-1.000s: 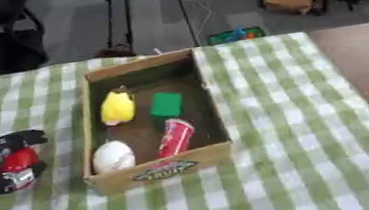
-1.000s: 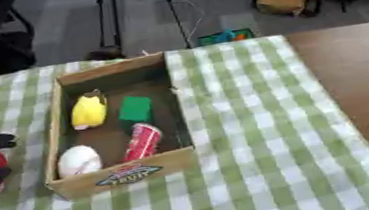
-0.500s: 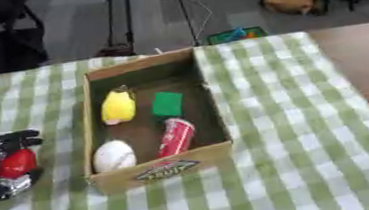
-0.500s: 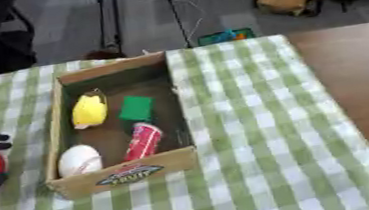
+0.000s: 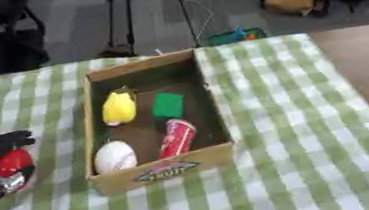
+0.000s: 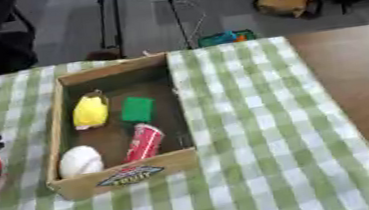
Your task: Pick up objects on the table and place them in the box.
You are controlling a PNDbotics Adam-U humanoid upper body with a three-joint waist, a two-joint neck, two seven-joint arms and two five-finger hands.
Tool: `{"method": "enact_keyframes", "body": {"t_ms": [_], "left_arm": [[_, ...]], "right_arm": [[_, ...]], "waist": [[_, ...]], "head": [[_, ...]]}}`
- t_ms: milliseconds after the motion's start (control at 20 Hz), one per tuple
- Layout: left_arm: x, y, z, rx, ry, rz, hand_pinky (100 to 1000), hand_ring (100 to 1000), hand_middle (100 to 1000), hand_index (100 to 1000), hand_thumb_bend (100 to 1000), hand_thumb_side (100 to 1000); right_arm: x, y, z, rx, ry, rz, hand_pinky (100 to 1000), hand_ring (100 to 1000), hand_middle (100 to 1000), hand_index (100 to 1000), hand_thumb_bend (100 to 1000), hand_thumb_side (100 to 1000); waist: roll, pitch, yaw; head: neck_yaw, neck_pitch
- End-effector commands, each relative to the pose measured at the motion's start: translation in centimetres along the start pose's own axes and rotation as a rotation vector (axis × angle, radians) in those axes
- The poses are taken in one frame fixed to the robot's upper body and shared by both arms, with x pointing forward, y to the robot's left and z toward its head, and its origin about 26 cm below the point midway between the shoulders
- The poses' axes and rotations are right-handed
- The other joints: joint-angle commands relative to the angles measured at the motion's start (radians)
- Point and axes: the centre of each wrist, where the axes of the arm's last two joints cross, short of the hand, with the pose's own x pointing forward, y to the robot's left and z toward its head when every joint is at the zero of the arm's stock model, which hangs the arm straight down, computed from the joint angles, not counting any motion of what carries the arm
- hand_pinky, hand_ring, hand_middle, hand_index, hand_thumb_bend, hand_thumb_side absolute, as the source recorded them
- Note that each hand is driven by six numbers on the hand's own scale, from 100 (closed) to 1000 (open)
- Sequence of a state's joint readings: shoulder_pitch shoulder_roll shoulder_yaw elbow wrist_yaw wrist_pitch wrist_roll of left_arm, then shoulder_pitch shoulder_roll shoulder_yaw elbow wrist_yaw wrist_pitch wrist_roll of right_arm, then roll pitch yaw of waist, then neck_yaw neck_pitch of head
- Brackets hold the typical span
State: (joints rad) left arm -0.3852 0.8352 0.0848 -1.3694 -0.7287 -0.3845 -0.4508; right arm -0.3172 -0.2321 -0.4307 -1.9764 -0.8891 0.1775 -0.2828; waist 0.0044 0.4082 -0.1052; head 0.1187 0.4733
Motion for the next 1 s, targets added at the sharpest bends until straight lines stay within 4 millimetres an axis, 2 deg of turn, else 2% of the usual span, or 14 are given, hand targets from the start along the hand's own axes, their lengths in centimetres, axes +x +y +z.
{"method": "enact_keyframes", "body": {"t_ms": [50,100,150,350,500,550,700,750,850,1000], "left_arm": [[-1.1,-0.4,0.7,-0.056,0.041,0.002,704,1000,1000,1000,226,1000],[-1.2,-0.5,0.7,-0.061,0.044,0.005,704,1000,1000,1000,226,1000],[-1.3,-0.7,0.7,-0.073,0.05,0.01,622,998,1000,1000,235,1000],[-1.5,-1.3,0.7,-0.114,0.07,0.026,596,991,1000,1000,276,1000],[-1.5,-1.6,0.7,-0.129,0.077,0.031,602,992,1000,1000,282,1000],[-1.5,-1.7,0.8,-0.135,0.078,0.032,671,980,1000,1000,304,1000],[-1.4,-2.0,0.7,-0.147,0.079,0.033,671,978,1000,1000,300,1000],[-1.3,-2.2,0.7,-0.15,0.076,0.039,666,936,1000,974,263,1000],[-1.3,-2.4,0.7,-0.157,0.069,0.056,665,909,1000,953,261,1000],[-1.3,-2.7,0.7,-0.169,0.067,0.071,658,898,1000,953,246,1000]], "right_arm": [[0.8,0.7,-0.1,0.026,-0.028,0.007,674,684,512,553,100,379],[0.8,0.7,-0.1,0.026,-0.028,0.007,674,684,512,553,100,379],[0.8,0.7,-0.1,0.026,-0.029,0.007,677,686,512,550,100,379],[0.8,0.7,-0.1,0.024,-0.028,0.008,677,687,512,550,100,379],[0.8,0.7,-0.2,0.023,-0.03,0.007,677,687,512,550,100,379],[0.9,0.7,-0.2,0.023,-0.03,0.007,677,687,510,550,100,377],[0.9,0.7,-0.2,0.023,-0.03,0.006,677,687,510,550,100,377],[0.9,0.7,-0.2,0.023,-0.03,0.006,677,687,509,548,100,375],[0.9,0.7,-0.2,0.023,-0.029,0.005,677,687,509,547,100,373],[0.9,0.7,-0.2,0.023,-0.028,0.004,678,688,509,545,100,373]], "waist": [[-0.005,-0.013,-0.001],[-0.005,-0.013,-0.001],[-0.006,-0.012,0.0],[-0.008,-0.009,0.0],[-0.009,-0.008,-0.001],[-0.009,-0.007,-0.001],[-0.01,-0.005,0.0],[-0.01,-0.005,0.0],[-0.011,-0.004,0.001],[-0.011,-0.003,0.001]], "head": [[-0.003,-0.011],[-0.003,-0.011],[-0.003,-0.011],[-0.003,-0.01],[-0.003,-0.01],[-0.003,-0.01],[-0.003,-0.011],[-0.003,-0.011],[-0.003,-0.011],[-0.003,-0.012]]}}
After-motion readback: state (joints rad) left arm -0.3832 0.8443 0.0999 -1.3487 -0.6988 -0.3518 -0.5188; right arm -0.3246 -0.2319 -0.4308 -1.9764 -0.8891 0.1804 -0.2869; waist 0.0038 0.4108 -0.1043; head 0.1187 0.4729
